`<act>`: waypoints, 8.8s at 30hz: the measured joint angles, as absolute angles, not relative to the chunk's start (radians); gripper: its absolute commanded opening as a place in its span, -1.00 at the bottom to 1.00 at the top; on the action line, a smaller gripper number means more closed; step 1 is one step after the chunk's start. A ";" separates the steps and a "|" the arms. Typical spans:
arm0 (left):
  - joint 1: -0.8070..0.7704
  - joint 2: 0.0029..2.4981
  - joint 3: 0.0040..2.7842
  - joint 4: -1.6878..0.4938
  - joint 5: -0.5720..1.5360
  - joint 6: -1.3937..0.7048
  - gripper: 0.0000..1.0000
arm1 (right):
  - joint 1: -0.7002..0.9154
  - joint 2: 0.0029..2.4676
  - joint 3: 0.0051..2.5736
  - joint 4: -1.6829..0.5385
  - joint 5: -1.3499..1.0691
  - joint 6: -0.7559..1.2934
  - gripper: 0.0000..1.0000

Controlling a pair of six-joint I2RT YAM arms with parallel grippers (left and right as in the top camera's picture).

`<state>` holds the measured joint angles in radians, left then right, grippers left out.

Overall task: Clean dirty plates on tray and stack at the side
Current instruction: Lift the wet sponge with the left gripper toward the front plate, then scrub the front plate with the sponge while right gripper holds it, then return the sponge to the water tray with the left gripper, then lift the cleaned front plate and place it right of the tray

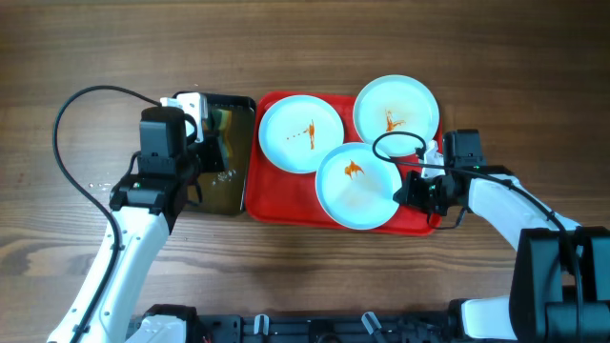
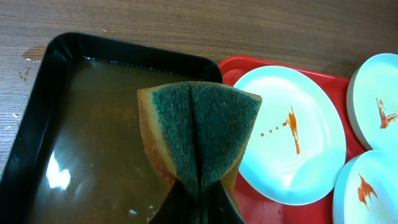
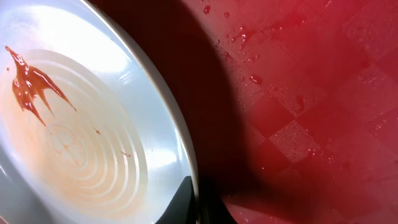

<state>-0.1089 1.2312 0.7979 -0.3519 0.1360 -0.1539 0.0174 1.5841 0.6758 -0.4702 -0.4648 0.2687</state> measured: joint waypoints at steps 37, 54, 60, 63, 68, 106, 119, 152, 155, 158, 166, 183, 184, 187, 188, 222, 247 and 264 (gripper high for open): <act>-0.592 1.691 0.793 0.315 0.488 -0.923 -0.92 | 0.057 1.447 0.678 -0.650 -0.443 0.230 -0.91; -0.690 1.839 0.815 0.128 0.475 -1.020 -0.92 | 0.063 1.447 0.678 -0.647 -0.454 0.229 -0.91; -0.591 1.822 0.818 0.030 0.529 -0.999 -0.92 | 0.063 1.443 0.682 -0.643 -0.456 0.230 -0.91; -0.556 1.801 0.818 -0.031 0.542 -0.960 -0.92 | 0.062 1.441 0.683 -0.648 -0.424 0.234 -0.91; -0.534 1.710 0.801 -0.120 0.501 -0.835 -0.92 | 0.062 1.441 0.683 -0.650 -0.388 0.235 -0.92; -0.649 1.685 0.799 -0.130 0.341 -0.867 -0.92 | 0.208 1.522 0.659 -0.507 -0.451 0.430 -0.91; -0.595 1.674 0.804 -0.229 0.338 -0.964 -0.92 | 0.215 1.462 0.680 -0.606 -0.305 0.434 -0.91; -0.131 1.605 0.798 -0.327 0.075 -0.237 -0.85 | 0.213 1.449 0.687 -0.613 -0.189 0.414 -0.91; -0.131 1.624 0.798 -0.327 0.075 -0.226 0.63 | 0.213 1.449 0.687 -0.613 -0.189 0.414 -0.91; -0.131 1.625 0.798 -0.314 0.067 -0.223 0.92 | 0.213 1.449 0.687 -0.613 -0.189 0.414 -0.92; -0.131 1.625 0.798 -0.217 0.009 -0.219 1.00 | 0.213 1.449 0.687 -0.613 -0.189 0.414 -0.91; -0.152 1.717 0.807 -0.130 0.056 -0.214 -0.65 | 0.213 1.449 0.688 -0.618 -0.189 0.406 -0.91; -0.150 1.715 0.807 -0.130 0.049 -0.214 0.04 | 0.213 1.449 0.688 -0.619 -0.189 0.406 -0.91; -0.143 1.701 0.807 -0.133 0.038 -0.214 0.39 | 0.213 1.449 0.688 -0.622 -0.189 0.406 -0.91; -0.141 1.694 0.808 -0.149 0.033 -0.222 0.31 | 0.213 1.449 0.689 -0.622 -0.189 0.406 -0.91; -0.149 1.642 0.834 -0.472 0.065 -0.222 0.61 | 0.213 1.486 0.691 -0.576 -0.273 0.390 -0.91; -0.149 1.642 0.834 -0.472 0.061 -0.222 0.63 | 0.467 1.301 0.913 -0.542 0.538 0.121 -0.91; -0.149 1.642 0.834 -0.467 0.061 -0.222 0.62 | 0.543 1.301 0.913 -0.314 0.902 -0.452 -0.91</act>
<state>-0.1486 1.6417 0.8337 -0.4675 0.0608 -0.2218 0.5426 1.3010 0.9134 -0.3138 0.9024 -0.4519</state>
